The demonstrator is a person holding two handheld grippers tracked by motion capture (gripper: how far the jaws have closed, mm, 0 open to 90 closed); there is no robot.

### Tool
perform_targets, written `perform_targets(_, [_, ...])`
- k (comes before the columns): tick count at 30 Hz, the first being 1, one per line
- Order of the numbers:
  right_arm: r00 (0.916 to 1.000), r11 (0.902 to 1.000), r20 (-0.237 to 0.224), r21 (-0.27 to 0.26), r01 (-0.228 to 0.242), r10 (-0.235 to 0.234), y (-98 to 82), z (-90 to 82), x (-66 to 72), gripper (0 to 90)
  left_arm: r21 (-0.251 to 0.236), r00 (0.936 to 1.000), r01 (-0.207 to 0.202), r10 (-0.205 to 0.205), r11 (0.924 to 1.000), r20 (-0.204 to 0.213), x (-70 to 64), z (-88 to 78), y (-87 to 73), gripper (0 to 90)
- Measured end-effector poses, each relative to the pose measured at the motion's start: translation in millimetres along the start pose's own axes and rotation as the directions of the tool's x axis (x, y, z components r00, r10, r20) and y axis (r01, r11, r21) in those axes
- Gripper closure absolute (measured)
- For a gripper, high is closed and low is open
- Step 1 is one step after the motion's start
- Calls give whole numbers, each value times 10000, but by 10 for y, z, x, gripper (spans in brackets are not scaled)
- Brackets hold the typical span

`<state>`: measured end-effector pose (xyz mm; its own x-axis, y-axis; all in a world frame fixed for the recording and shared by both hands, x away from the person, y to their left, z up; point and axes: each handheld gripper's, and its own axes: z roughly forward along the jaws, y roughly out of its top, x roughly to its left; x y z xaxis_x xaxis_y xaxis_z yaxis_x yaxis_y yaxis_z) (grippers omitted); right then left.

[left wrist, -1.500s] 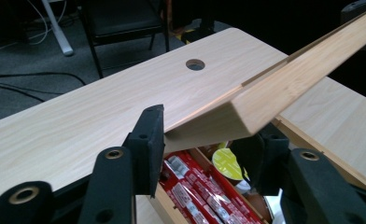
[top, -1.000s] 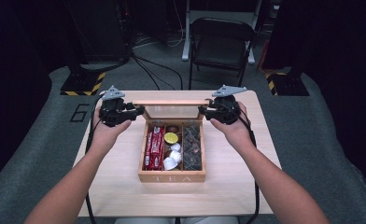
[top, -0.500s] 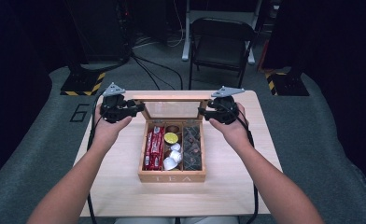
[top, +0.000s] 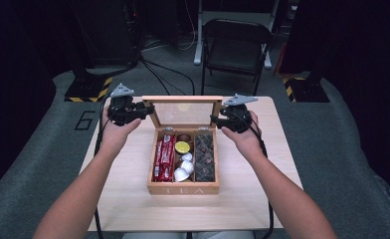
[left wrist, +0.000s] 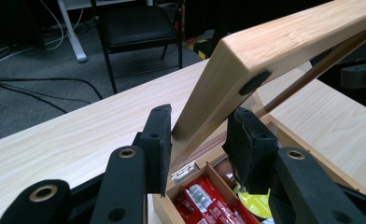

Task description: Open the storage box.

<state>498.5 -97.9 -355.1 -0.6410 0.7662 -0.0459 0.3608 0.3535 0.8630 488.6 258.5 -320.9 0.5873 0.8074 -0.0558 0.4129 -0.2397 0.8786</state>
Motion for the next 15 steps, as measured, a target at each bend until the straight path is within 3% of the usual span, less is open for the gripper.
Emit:
perform_targets(5, [9998, 9999, 180, 70, -75, 74, -49, 75, -36, 532, -25, 9999, 11, -11, 10000, -127, 11, 29, 29, 613])
perform_targets(15, [9996, 9995, 111, 168, -262, 260, -214, 283, -111, 537, -110, 9997, 176, -178, 9998, -165, 43, 67, 56, 618])
